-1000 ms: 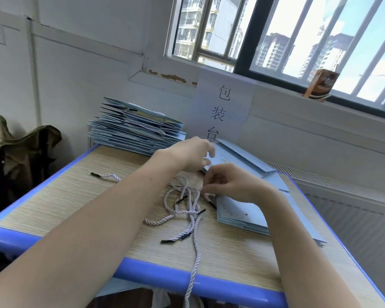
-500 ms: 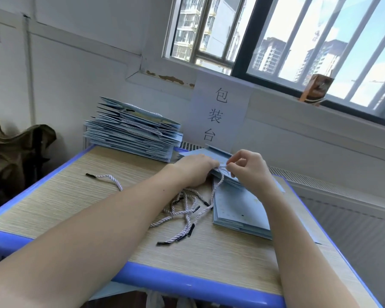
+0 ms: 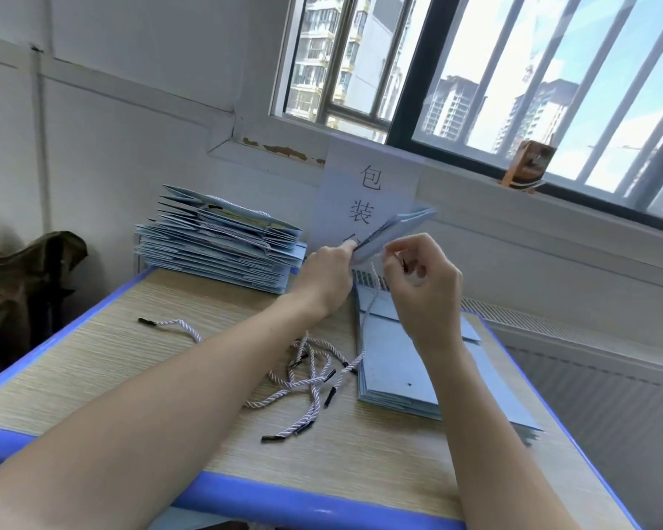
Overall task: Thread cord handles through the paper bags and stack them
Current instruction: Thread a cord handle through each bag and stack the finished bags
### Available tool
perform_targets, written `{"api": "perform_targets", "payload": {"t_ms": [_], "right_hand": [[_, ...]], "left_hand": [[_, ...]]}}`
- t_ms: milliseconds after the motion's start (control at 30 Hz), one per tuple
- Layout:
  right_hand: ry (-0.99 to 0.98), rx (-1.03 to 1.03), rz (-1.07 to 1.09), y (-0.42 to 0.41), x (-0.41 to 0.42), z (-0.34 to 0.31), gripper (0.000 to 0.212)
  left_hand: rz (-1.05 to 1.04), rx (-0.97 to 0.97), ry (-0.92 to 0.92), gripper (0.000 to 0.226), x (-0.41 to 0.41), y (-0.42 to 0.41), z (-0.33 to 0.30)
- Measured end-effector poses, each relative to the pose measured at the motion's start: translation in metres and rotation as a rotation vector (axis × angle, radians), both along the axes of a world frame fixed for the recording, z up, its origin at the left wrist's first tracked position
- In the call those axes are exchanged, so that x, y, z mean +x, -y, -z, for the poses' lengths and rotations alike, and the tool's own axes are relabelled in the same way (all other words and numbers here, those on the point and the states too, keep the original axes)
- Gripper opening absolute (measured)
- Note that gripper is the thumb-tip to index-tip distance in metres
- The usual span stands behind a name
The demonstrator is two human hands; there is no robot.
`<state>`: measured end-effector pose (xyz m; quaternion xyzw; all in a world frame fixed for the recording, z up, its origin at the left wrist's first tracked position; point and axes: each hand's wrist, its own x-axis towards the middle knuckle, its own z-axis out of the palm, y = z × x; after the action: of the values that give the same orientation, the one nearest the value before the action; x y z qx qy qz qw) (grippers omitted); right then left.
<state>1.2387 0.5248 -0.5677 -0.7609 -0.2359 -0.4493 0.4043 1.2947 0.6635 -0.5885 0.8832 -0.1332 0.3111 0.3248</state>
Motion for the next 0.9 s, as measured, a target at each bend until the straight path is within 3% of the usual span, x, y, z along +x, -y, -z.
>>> {"api": "perform_targets", "payload": {"t_ms": [233, 400, 467, 633, 733, 900], "right_hand": [[-0.293, 0.159, -0.141, 0.003, 0.01, 0.004, 0.017], [-0.362, 0.127, -0.074, 0.006, 0.013, 0.004, 0.011], [-0.39, 0.086, -0.016, 0.007, 0.016, 0.008, 0.013], [-0.515, -0.023, 0.064, 0.011, 0.023, 0.013, 0.02], [-0.609, -0.051, 0.109, 0.012, 0.027, 0.015, 0.028], [-0.64, -0.035, 0.138, 0.011, 0.022, 0.013, 0.018]], "left_hand": [[0.152, -0.616, -0.026, 0.018, -0.01, 0.003, -0.019], [0.391, -0.967, -0.355, 0.019, -0.009, 0.004, -0.022], [0.426, -0.949, -0.509, 0.019, -0.01, 0.004, -0.02], [0.316, -0.689, -0.745, 0.019, -0.011, 0.003, -0.01], [0.248, -0.536, -0.736, 0.016, -0.012, 0.001, -0.008], [0.231, -0.516, -0.744, 0.024, -0.011, -0.002, -0.007]]}}
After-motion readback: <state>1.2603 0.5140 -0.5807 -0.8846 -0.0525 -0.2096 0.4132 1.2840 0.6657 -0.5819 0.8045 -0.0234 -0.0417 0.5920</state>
